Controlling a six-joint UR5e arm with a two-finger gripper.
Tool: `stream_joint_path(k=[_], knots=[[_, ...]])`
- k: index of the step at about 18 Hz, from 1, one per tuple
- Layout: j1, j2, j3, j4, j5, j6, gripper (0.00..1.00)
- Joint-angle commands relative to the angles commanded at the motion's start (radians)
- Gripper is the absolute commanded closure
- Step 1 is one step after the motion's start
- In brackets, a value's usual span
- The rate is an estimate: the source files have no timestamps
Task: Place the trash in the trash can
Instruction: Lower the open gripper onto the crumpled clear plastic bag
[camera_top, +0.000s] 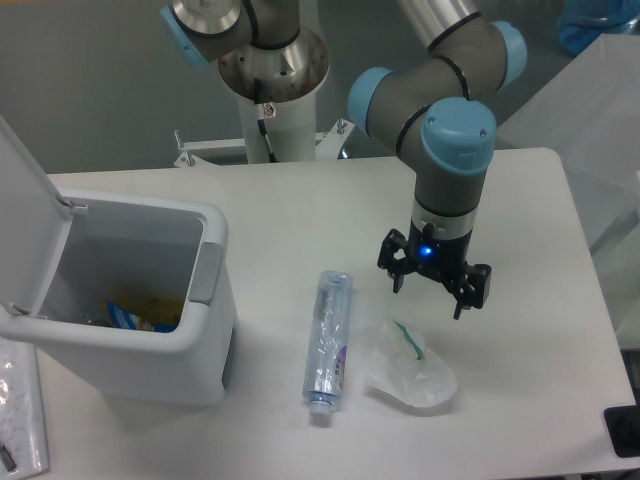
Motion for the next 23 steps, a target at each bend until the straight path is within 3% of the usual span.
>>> stream_joint_path(k=[6, 11, 14, 23], knots=[[-0.006, -0.014, 0.006, 0.020, -0.002, -0.066, 0.00], [-0.008, -0.044, -0.003, 0.086, -0.006, -0.208, 0.00], [-0.009, -0.078, 0.002, 0.101, 0.005, -0.362, 0.00], [-0.066, -0.173, 0.015, 0.101, 0.130, -0.371, 0.00]])
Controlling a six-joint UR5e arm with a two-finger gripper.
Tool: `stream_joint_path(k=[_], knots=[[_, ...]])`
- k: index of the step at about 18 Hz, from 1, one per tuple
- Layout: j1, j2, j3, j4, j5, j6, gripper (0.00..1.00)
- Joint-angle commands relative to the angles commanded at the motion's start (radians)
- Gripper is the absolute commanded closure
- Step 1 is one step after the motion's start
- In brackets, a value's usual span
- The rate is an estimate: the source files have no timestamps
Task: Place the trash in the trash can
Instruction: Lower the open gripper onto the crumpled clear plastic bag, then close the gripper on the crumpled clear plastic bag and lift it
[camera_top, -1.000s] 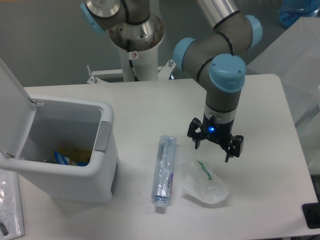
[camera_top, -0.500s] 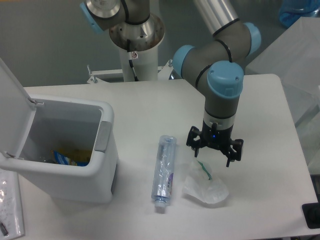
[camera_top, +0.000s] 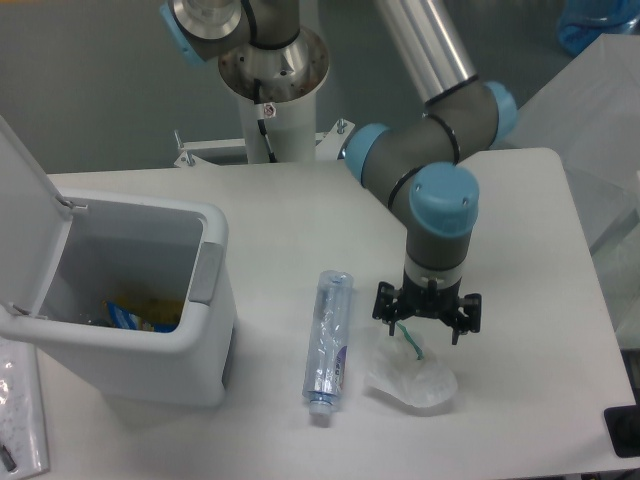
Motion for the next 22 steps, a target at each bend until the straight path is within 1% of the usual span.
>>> stream_joint_path(k=[1, 2, 3, 4, 6, 7, 8, 12, 15, 16, 19, 22], knots=[[-0.006, -0.008, -0.002, 0.000, 0.008, 0.000, 0.00], [-0.006, -0.014, -0.002, -0.002, 0.009, -0.003, 0.12], [-0.008, -0.015, -0.006, -0.002, 0.003, -0.005, 0.32], [-0.012, -0.015, -0.008, -0.003, 0.000, -0.005, 0.44], [-0.014, -0.015, -0.006, -0.009, -0.001, -0.006, 0.77], [-0.014, -0.014, -0.006, -0.009, -0.001, -0.006, 0.89], [-0.014, -0.012, -0.006, -0.011, -0.003, -0.005, 0.96], [-0.014, -0.009, -0.006, -0.011, -0.003, -0.006, 1.00], [-0.012, -0.003, 0.003, -0.008, -0.018, -0.021, 1.00], [-0.009, 0.003, 0.015, -0.008, -0.037, -0.040, 1.00], [0.000, 0.049, 0.053, -0.006, -0.141, -0.084, 1.00], [0.005, 0.058, 0.093, -0.008, -0.227, -0.136, 1.00]])
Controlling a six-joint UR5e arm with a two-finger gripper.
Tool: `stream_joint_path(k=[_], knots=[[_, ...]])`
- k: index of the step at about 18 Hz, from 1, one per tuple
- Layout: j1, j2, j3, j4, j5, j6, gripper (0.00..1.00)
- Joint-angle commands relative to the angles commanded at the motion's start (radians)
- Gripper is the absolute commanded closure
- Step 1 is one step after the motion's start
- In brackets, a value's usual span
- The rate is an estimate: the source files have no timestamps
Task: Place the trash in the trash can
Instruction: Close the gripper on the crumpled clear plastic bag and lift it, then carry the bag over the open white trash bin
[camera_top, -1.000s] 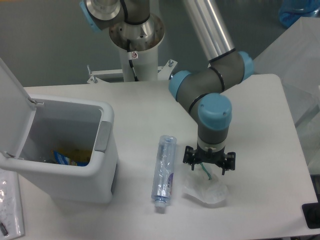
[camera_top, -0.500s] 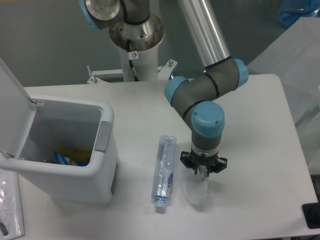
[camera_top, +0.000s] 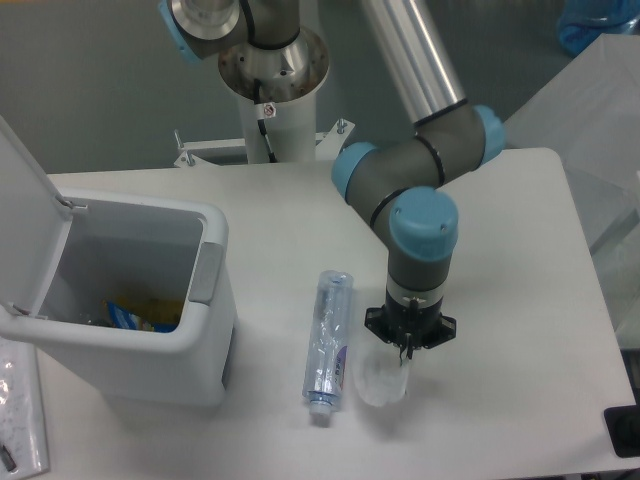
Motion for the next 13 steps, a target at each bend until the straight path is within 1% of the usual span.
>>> stream_joint_path(k=[3, 6, 11, 13], knots=[[-0.008, 0.061, 0.005, 0.002, -0.055, -0.035, 1.00], [-0.018, 0.135, 0.002, 0.000, -0.144, -0.081, 1.00], [-0.043, 0.273, -0.015, 0.000, -0.287, -0.134, 1.00], [-0.067, 0.296, -0.012, 0.000, -0.328, -0.135, 1.00]])
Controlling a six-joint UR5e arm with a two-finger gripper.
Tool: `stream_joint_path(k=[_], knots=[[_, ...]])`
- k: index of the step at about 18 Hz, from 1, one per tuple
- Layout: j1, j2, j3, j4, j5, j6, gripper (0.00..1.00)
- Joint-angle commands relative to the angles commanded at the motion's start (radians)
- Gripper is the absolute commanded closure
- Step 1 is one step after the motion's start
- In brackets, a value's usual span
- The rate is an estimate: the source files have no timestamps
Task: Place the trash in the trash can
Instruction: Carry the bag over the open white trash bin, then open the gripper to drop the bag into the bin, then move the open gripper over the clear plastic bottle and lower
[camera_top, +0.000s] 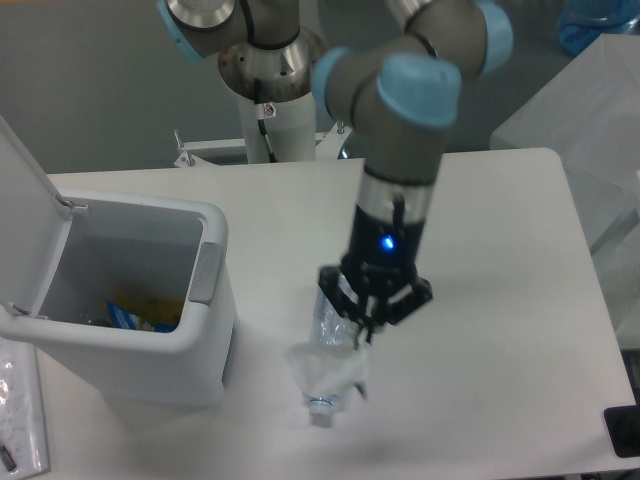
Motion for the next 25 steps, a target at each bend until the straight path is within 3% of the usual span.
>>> stream_joint_path(k=[6, 10, 13, 14, 15, 16, 18, 22, 25], knots=[[-0.057, 0.097, -0.009, -0.005, -0.100, -0.055, 1.00], [-0.103, 0.156, -0.086, -0.005, -0.103, -0.052, 1.00], [-0.117, 0.160, -0.130, 0.000, -0.103, -0.028, 0.75], [-0.124, 0.152, -0.133, 0.002, -0.101, -0.020, 0.54], [-0.124, 0.146, -0.132, 0.005, -0.101, -0.006, 0.18], [-0.126, 0.140, -0.132, 0.005, -0.101, 0.009, 0.06], [-0.126, 0.140, -0.133, 0.005, -0.101, 0.011, 0.00], [-0.126, 0.135, -0.132, 0.002, -0.095, 0.003, 0.00], [-0.102, 0.098, -0.120, 0.005, -0.095, 0.005, 0.00]])
